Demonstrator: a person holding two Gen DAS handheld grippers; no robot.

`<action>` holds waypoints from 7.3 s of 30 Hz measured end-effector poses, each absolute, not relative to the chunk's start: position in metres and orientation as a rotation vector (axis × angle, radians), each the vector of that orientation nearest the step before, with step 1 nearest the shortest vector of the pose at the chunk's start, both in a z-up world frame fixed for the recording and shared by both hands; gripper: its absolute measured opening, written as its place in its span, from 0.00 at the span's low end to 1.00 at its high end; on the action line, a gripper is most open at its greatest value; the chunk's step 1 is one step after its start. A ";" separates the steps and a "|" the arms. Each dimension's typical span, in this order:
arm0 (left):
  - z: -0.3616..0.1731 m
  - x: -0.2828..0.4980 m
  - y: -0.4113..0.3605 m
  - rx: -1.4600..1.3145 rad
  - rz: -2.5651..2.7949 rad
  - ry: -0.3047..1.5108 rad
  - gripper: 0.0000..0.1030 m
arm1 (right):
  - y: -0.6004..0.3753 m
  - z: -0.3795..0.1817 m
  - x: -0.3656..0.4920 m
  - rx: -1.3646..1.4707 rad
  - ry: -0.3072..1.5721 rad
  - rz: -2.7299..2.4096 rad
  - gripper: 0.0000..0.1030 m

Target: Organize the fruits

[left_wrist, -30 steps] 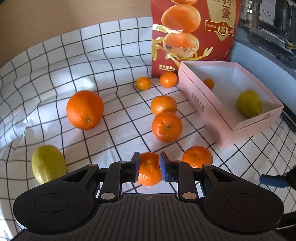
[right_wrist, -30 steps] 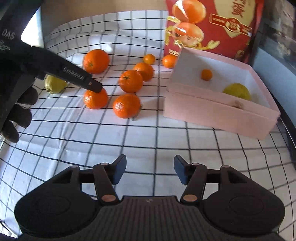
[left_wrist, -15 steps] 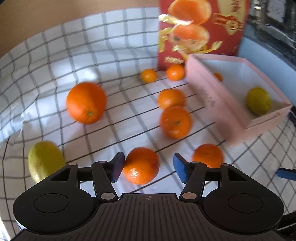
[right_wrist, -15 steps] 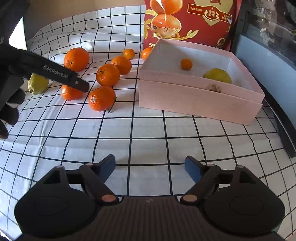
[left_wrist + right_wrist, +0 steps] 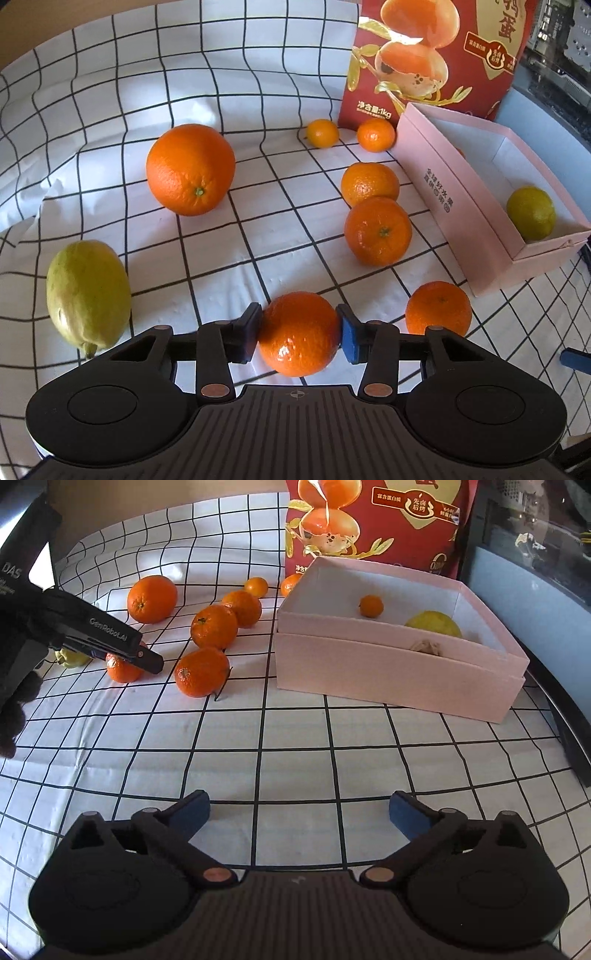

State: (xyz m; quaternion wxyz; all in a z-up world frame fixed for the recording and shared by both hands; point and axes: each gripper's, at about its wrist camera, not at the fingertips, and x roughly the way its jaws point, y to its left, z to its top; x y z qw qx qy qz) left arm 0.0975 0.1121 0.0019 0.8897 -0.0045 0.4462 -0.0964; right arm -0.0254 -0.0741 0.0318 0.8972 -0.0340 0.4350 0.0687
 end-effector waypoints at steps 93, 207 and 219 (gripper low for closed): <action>0.024 -0.021 0.216 -0.345 0.026 0.921 0.46 | 0.026 0.083 0.023 -0.150 0.826 0.489 0.75; 0.039 0.032 0.084 -0.377 -0.247 0.854 0.46 | -0.124 0.096 0.021 -0.006 0.541 0.262 0.59; 0.032 0.022 0.095 -0.386 -0.247 0.887 0.46 | -0.127 0.061 -0.029 -0.032 0.682 0.264 0.72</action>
